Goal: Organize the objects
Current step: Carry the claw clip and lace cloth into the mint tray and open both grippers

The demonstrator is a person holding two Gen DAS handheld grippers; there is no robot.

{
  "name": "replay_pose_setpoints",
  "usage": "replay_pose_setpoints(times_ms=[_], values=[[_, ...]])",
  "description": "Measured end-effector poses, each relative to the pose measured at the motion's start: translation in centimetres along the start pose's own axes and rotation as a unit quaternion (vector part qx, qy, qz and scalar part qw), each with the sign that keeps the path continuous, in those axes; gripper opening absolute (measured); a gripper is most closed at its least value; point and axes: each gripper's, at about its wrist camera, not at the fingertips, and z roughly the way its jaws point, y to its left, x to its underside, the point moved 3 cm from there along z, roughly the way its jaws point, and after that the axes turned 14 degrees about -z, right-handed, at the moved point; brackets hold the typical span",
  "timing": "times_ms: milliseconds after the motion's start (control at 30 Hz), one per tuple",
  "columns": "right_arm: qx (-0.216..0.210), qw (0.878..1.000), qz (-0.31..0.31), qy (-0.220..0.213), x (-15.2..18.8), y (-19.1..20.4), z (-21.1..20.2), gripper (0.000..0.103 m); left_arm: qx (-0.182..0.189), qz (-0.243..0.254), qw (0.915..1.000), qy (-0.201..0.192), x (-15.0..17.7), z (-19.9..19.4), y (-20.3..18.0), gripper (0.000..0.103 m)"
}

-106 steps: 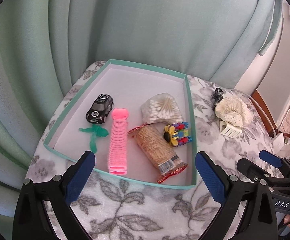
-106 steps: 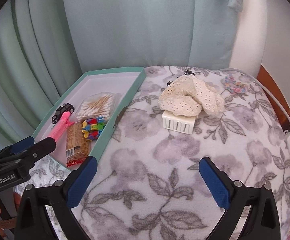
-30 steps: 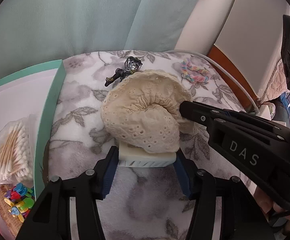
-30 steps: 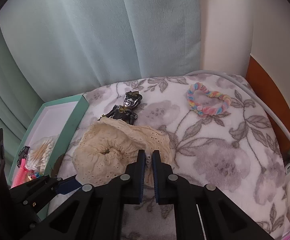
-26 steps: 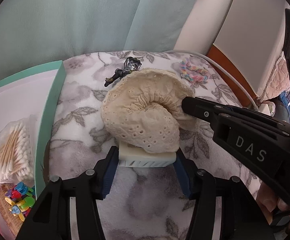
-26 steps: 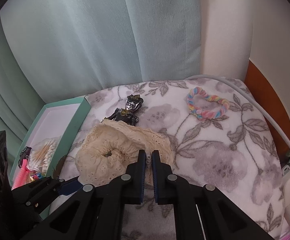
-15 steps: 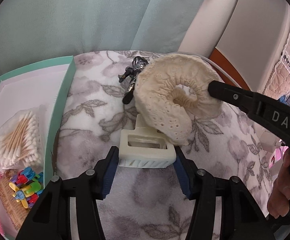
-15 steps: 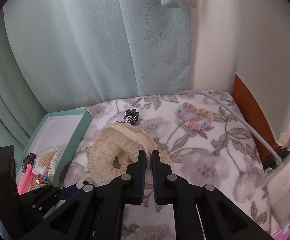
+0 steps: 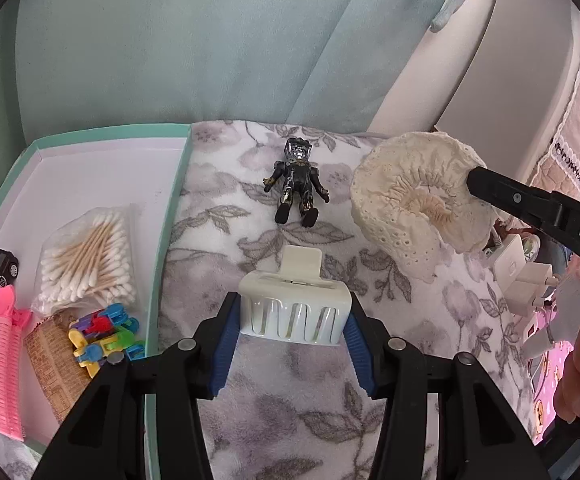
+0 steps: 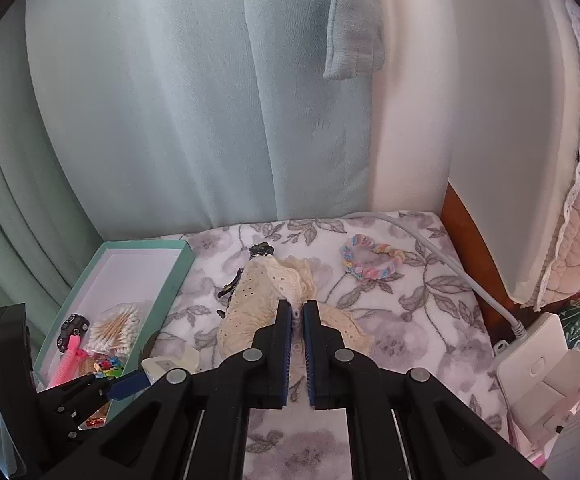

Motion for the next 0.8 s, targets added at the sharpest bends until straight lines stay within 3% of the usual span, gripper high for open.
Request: replay_pose_setpoints(times_ms=[367,800], values=[[0.0,1.0,-0.027,-0.006,-1.5,2.9,-1.0,0.007,0.015,-0.025,0.9987,-0.042,-1.5,-4.1,2.3,0.052],[-0.019,0.997,-0.072,-0.009,-3.7,9.3,1.0,0.007,-0.01,-0.088,0.9922,-0.088,-5.0,-7.3,10.7,0.052]])
